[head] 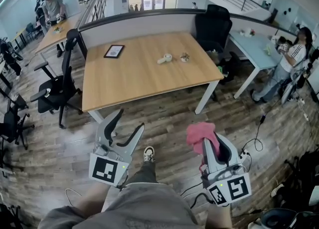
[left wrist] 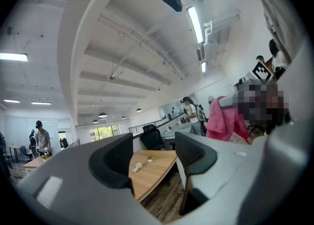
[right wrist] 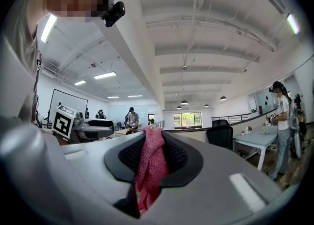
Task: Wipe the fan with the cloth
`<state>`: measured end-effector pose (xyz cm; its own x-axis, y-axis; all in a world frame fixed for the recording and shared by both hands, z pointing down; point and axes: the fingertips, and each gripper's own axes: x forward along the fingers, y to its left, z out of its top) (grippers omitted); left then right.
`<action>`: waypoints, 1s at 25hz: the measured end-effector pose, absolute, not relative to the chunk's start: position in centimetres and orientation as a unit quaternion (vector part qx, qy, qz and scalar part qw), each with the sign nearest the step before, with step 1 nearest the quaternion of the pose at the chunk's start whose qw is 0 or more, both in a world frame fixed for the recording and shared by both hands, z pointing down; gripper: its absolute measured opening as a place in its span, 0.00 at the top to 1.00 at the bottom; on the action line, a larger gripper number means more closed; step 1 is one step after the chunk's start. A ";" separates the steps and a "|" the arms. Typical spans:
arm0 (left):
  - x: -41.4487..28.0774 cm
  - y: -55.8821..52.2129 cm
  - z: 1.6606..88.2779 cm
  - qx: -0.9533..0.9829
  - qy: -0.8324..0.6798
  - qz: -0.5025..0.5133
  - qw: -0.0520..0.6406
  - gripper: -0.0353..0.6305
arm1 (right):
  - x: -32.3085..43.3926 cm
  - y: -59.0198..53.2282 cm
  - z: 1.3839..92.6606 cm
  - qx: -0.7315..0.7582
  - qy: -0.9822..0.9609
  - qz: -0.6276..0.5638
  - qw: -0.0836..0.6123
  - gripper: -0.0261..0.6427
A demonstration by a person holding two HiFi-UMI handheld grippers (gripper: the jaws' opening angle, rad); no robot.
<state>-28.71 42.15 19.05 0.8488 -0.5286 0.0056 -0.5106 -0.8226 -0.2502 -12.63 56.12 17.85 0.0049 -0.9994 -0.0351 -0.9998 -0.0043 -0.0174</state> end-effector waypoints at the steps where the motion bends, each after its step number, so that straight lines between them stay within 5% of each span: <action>1: -28.3 41.5 19.1 -0.954 0.272 -0.037 0.117 0.54 | -12.2 55.4 18.0 -0.708 0.706 0.005 0.016 0.86; 25: -16.4 11.4 20.4 -0.964 0.218 -0.088 0.122 0.54 | -0.8 24.8 18.2 -0.728 0.685 -0.026 0.003 0.86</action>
<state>-16.42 11.39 20.38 0.8895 -0.4416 0.1171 -0.3987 -0.8755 -0.2729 -0.85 24.81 18.21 0.0597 -0.9976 0.0339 -0.9973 -0.0611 -0.0410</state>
